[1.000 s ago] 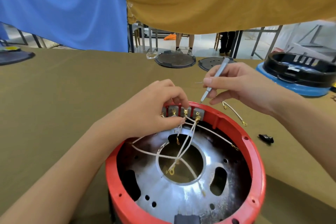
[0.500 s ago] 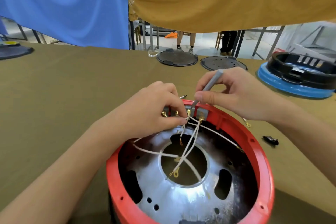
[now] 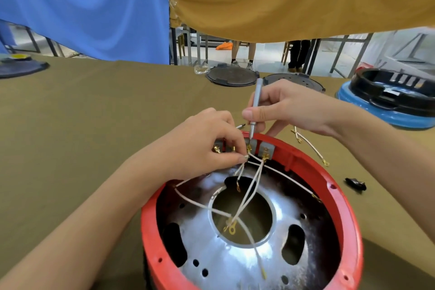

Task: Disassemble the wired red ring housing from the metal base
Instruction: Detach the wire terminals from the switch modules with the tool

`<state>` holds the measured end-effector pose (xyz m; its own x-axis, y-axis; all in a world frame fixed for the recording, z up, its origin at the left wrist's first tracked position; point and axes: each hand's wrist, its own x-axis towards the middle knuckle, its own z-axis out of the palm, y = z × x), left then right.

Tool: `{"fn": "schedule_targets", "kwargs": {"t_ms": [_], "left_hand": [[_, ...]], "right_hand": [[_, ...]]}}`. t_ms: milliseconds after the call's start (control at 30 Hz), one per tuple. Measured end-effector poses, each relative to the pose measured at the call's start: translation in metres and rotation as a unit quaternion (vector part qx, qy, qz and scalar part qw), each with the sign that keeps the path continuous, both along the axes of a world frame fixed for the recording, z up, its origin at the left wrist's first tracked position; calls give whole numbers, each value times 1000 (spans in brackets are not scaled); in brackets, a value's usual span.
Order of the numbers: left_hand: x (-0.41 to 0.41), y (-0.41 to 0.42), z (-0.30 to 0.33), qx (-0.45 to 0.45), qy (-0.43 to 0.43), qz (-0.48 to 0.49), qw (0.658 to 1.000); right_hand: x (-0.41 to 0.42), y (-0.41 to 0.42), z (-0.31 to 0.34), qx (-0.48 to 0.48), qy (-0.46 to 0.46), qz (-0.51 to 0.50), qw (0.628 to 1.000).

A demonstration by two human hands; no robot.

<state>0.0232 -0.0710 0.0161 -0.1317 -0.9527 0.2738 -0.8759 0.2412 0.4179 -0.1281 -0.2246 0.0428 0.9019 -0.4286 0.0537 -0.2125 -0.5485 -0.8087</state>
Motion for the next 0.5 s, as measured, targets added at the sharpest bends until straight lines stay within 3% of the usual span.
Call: {"fn": "schedule_targets", "kwargs": {"t_ms": [133, 367, 500], "left_hand": [[1, 1, 1, 12, 13, -9, 1000], [0, 2, 0, 7, 11, -2, 1000], [-1, 2, 0, 13, 11, -7, 1000]], "right_hand": [[-4, -2, -6, 36, -5, 4, 999], [-16, 14, -5, -82, -85, 22, 993], [-13, 4, -13, 23, -46, -20, 998]]}}
